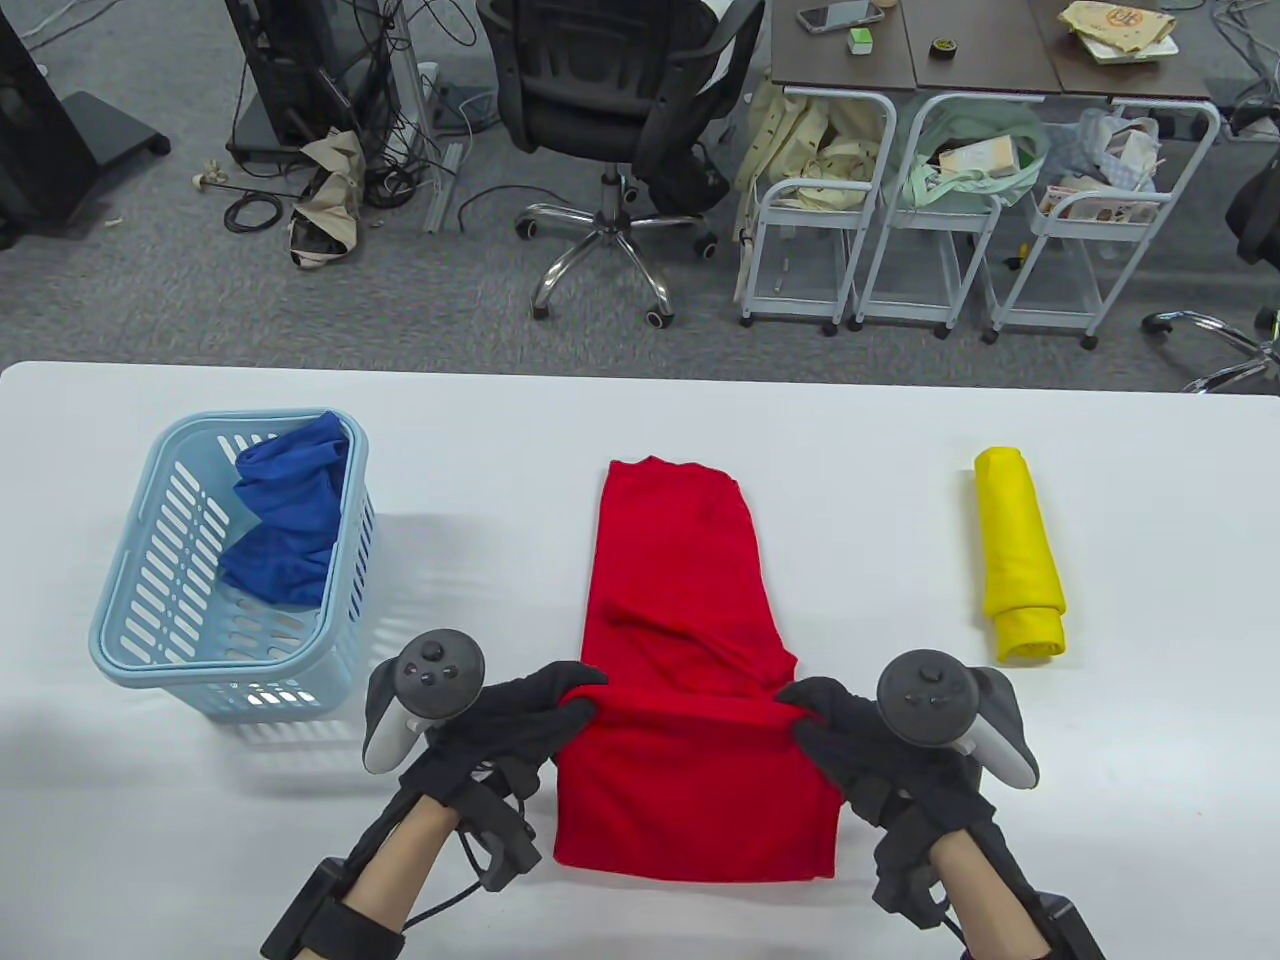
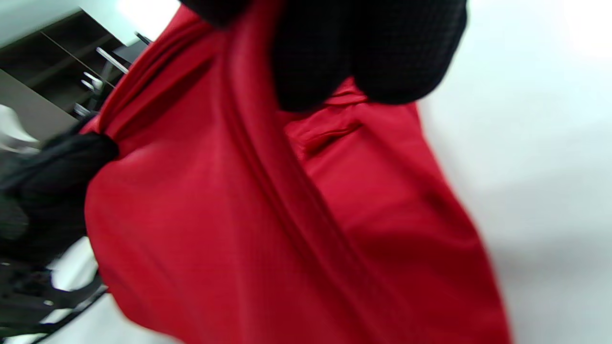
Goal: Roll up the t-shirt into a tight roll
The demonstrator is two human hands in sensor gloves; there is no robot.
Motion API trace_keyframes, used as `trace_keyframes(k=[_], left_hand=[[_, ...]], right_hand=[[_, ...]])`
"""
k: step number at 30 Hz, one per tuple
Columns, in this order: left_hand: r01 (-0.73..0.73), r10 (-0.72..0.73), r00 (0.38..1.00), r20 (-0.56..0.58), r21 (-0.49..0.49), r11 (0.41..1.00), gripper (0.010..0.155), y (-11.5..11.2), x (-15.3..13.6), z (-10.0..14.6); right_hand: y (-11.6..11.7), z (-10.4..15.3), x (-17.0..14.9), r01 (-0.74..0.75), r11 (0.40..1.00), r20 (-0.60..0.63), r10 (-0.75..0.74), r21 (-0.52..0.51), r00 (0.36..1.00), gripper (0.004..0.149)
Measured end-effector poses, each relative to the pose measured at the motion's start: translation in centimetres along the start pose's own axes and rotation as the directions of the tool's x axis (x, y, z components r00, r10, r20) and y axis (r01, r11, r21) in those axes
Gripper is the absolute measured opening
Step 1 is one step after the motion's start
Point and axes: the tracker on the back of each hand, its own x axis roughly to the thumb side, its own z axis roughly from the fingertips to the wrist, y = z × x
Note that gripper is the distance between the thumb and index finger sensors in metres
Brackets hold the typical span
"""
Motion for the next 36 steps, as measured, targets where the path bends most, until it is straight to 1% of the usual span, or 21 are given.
trace_keyframes(k=[2,6,8,10,13,17,20,22,24,25,27,28,29,30,31,32,33,35,36], left_hand=[[0.122,-0.121,0.992,-0.029,0.040,0.992,0.044,0.3,0.6,-0.5],[0.289,-0.280,0.956,-0.091,0.110,0.951,0.043,0.8,2.0,-1.7],[0.329,-0.314,0.942,-0.120,0.137,0.934,0.044,1.0,2.4,-2.5],[0.360,-0.336,0.929,-0.158,0.168,0.918,0.044,1.5,2.7,-3.6],[0.397,-0.357,0.910,-0.211,0.194,0.897,0.044,2.1,2.7,-5.1],[0.462,-0.419,0.870,-0.261,0.131,0.877,0.044,1.7,1.8,-7.3],[0.491,-0.464,0.846,-0.264,0.046,0.870,0.044,1.0,1.3,-8.6],[0.515,-0.492,0.828,-0.268,0.017,0.857,0.044,0.9,1.1,-9.4],[0.527,-0.503,0.819,-0.275,0.015,0.850,0.043,1.1,1.0,-10.3],[0.532,-0.507,0.815,-0.279,0.015,0.847,0.043,1.4,1.1,-10.8],[0.548,-0.513,0.806,-0.297,0.045,0.835,0.043,2.7,1.8,-11.9],[0.538,-0.485,0.815,-0.316,0.103,0.837,0.043,3.8,2.4,-12.4],[0.522,-0.456,0.828,-0.326,0.151,0.840,0.046,4.5,2.9,-12.7],[0.484,-0.389,0.850,-0.354,0.236,0.842,0.053,5.5,3.5,-13.0],[0.460,-0.340,0.862,-0.377,0.297,0.837,0.061,6.3,3.8,-13.2],[0.452,-0.322,0.865,-0.385,0.319,0.833,0.066,6.6,3.9,-13.2],[0.446,-0.310,0.865,-0.395,0.320,0.836,0.069,6.8,3.9,-13.2],[0.455,-0.343,0.853,-0.392,0.240,0.857,0.071,6.0,3.3,-13.0],[0.476,-0.388,0.840,-0.381,0.171,0.863,0.071,5.2,2.7,-12.6]], right_hand=[[-0.5,-0.6,0.2,-0.104,0.994,-0.048,0.103,-0.026,0.994,0.042],[-1.7,-2.0,1.1,-0.230,0.971,-0.113,0.221,-0.071,0.969,0.042],[-2.2,-2.6,1.6,-0.272,0.957,-0.129,0.259,-0.098,0.957,0.042],[-2.6,-3.4,2.0,-0.304,0.941,-0.148,0.283,-0.147,0.948,0.043],[-2.7,-4.5,2.0,-0.311,0.940,-0.166,0.287,-0.142,0.943,0.045],[-2.1,-6.7,1.1,-0.318,0.946,-0.200,0.302,-0.055,0.932,0.044],[-2.1,-7.9,0.8,-0.353,0.935,-0.223,0.338,-0.031,0.914,0.043],[-2.5,-8.7,0.6,-0.352,0.936,-0.234,0.341,-0.008,0.911,0.043],[-3.1,-9.7,0.6,-0.330,0.944,-0.236,0.323,0.010,0.917,0.042],[-3.8,-10.2,0.8,-0.295,0.955,-0.237,0.288,0.005,0.928,0.042],[-5.3,-11.0,1.5,-0.259,0.965,-0.245,0.240,-0.048,0.939,0.042],[-6.3,-11.4,1.9,-0.258,0.961,-0.276,0.222,-0.102,0.935,0.043],[-7.0,-11.6,2.2,-0.255,0.957,-0.298,0.205,-0.138,0.932,0.047],[-7.8,-12.0,2.3,-0.241,0.952,-0.337,0.167,-0.191,0.927,0.058],[-8.4,-12.4,2.3,-0.239,0.949,-0.381,0.147,-0.207,0.913,0.069],[-8.6,-12.6,2.2,-0.242,0.949,-0.399,0.146,-0.201,0.905,0.075],[-8.6,-12.7,2.1,-0.246,0.952,-0.418,0.151,-0.183,0.896,0.079],[-7.6,-12.5,2.0,-0.262,0.953,-0.403,0.182,-0.151,0.897,0.082],[-6.7,-12.1,2.0,-0.293,0.946,-0.389,0.220,-0.140,0.895,0.080]])
